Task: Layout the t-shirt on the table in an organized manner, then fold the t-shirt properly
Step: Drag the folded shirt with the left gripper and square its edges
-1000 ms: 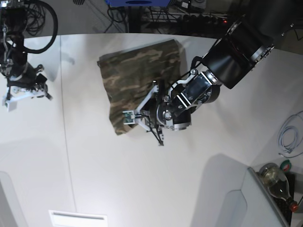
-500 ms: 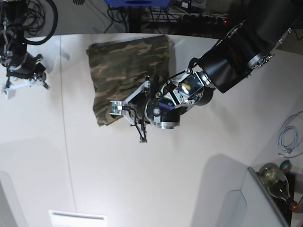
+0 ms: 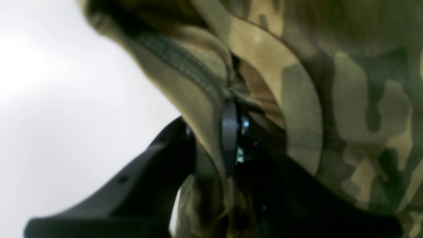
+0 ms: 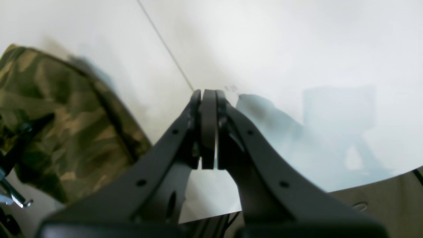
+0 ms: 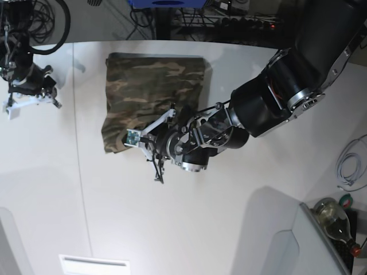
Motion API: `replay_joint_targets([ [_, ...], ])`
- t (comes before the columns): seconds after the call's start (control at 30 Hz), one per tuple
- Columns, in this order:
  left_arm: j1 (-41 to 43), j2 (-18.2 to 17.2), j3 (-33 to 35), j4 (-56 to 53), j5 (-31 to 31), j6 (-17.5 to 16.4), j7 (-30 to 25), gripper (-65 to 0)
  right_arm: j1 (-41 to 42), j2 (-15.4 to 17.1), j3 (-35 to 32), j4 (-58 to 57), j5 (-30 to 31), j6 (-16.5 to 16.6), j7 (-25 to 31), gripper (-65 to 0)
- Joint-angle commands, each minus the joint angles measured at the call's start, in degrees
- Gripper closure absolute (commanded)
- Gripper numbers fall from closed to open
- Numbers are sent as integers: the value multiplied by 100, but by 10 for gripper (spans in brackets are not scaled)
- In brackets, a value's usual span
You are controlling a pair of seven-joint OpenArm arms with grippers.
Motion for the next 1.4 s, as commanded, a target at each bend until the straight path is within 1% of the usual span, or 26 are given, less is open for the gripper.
replay_joint_targets([
  [0.0,-236,153,-24,-25,-37,74,-137,0,-23,-79,14,49,11,39,-46,0],
  [0.1,-289,355,-24,-210,-37,74,-242,0,-50,-255,14,-74,2,39,-116,0],
  [0.23,-289,478,-15,-280,-37,74,-330,0,-41,-290,14,-232,2,47,-107,0],
  [0.43,-280,487,214,-306,-37,74,-356,0,-32,-290,14,-241,2,47,-107,0],
  [0.93,-280,469,170,-306,-37,74,-304,0,-23,-290,23,-241,2,47,-98,0],
  [0.97,-280,469,178,-306,-37,74,-304,-8,-23,-290,23,-241,2,47,-98,0],
  [1.07,-307,469,187,-280,-37,66,-304,-174,-23,-290,23,-241,2,47,-98,0],
  [1.13,-395,469,214,-271,-37,66,-295,-257,-14,-290,23,-250,2,47,-98,0],
  [1.17,-404,469,214,-262,-37,66,-189,-295,-14,-290,23,-250,2,47,-98,0],
  [1.23,-430,478,205,-210,-37,66,83,-351,30,-290,23,-276,2,47,-98,0],
  [1.37,-527,443,214,195,-37,66,356,-418,47,-290,23,-276,2,47,-107,0],
])
